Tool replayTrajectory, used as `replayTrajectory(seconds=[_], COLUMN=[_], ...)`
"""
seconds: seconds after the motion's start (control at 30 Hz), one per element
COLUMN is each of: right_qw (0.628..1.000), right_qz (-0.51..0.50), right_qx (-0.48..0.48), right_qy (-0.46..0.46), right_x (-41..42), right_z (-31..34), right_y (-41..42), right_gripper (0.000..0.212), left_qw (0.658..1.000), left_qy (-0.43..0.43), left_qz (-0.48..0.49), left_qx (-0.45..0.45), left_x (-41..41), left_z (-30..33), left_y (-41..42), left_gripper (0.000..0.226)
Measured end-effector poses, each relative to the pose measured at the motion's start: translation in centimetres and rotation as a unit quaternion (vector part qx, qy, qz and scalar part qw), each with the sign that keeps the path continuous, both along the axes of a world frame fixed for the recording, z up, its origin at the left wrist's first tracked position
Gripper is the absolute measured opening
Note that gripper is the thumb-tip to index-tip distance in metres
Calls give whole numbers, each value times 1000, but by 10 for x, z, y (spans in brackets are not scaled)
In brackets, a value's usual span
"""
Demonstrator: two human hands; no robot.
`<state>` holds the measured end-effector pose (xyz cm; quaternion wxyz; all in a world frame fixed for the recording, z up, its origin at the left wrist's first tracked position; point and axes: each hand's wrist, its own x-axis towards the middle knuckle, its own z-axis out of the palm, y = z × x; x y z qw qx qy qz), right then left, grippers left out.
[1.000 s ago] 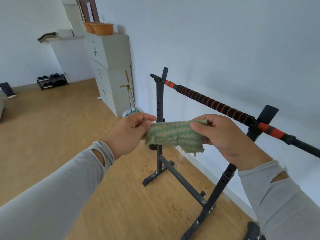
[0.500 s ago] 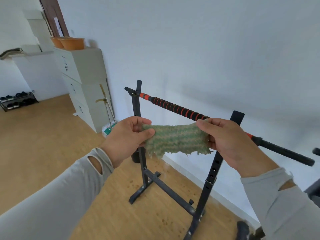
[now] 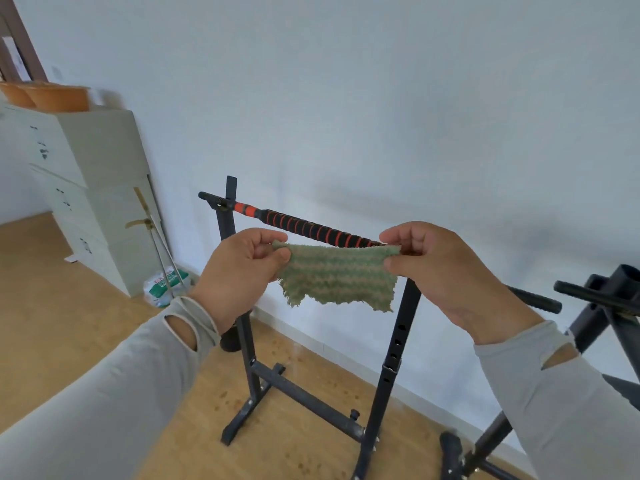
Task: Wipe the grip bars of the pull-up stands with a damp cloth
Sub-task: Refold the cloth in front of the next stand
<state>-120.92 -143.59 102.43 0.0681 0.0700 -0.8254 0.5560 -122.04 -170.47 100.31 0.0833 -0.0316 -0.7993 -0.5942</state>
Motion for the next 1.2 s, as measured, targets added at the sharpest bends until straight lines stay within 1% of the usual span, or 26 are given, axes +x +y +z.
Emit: replayTrajectory(seconds=[0.07, 0.17, 0.27, 0.37, 0.47, 0.53, 0.57, 0.63, 0.7, 0.77, 0.83, 0.9, 0.93, 1.0, 1.03, 1.07, 1.1, 1.13, 1.17, 1.2], right_qw=[1000, 999, 999, 994, 983, 974, 970, 966, 966, 971, 975, 971, 966, 956, 954, 953, 951, 947, 941, 934], right_qz=[-11, -36, -46, -42, -60, -92, -113, -151, -166, -163, -165, -184, -194, -195, -189, -187, -192, -204, -218, -224], right_qx=[10, 13, -23, -92, -157, -186, -194, -192, -182, -159, -139, -145, -164, -211, -225, -230, -234, -241, -253, -272], right_qy=[0, -5, -18, -46, -79, -91, -93, -87, -75, -66, -57, -49, -48, -54, -58, -60, -63, -63, -62, -63], right_x=[-3, -10, -18, -26, -35, -40, -43, -45, -44, -42, -39, -38, -38, -36, -34, -34, -33, -33, -33, -33], right_z=[1, 1, 2, 2, 1, -1, -3, -7, -9, -11, -13, -17, -19, -21, -23, -25, -28, -30, -32, -32], right_y=[-4, -16, -32, -52, -74, -91, -100, -119, -143, -168, -190, -201, -202, -200, -198, -195, -192, -188, -184, -181], right_gripper=[35, 28, 24, 18, 15, 14, 14, 13, 14, 15, 16, 19, 20, 20, 19, 18, 17, 14, 13, 14], left_qw=[998, 992, 995, 996, 994, 991, 992, 997, 998, 991, 976, 956, 947, 927, 917, 915, 918, 927, 940, 954], left_qy=[-29, -49, -31, 6, 20, 1, -3, 13, 50, 95, 157, 217, 225, 198, 162, 118, 71, 40, 22, 18], left_qz=[-14, -22, -30, -52, -58, -55, -46, -20, -34, -93, -135, -171, -211, -315, -362, -387, -385, -355, -310, -258], left_qx=[52, 110, 88, 67, 89, 119, 118, 76, 31, -6, -60, -97, -91, -56, -27, 13, 67, 112, 144, 154], left_x=[-9, -20, -34, -50, -69, -81, -86, -91, -87, -78, -70, -68, -70, -74, -76, -78, -81, -86, -91, -98], left_z=[1, 5, 7, 7, 9, 10, 10, 10, 10, 9, 3, -1, -3, -7, -8, -8, -8, -10, -10, -12], left_y=[-5, -15, -30, -47, -64, -73, -77, -80, -79, -75, -72, -74, -77, -85, -88, -90, -92, -93, -93, -93], left_gripper=[13, 7, 11, 15, 16, 22, 24, 23, 18, 11, 8, 15, 19, 33, 40, 46, 48, 47, 44, 38])
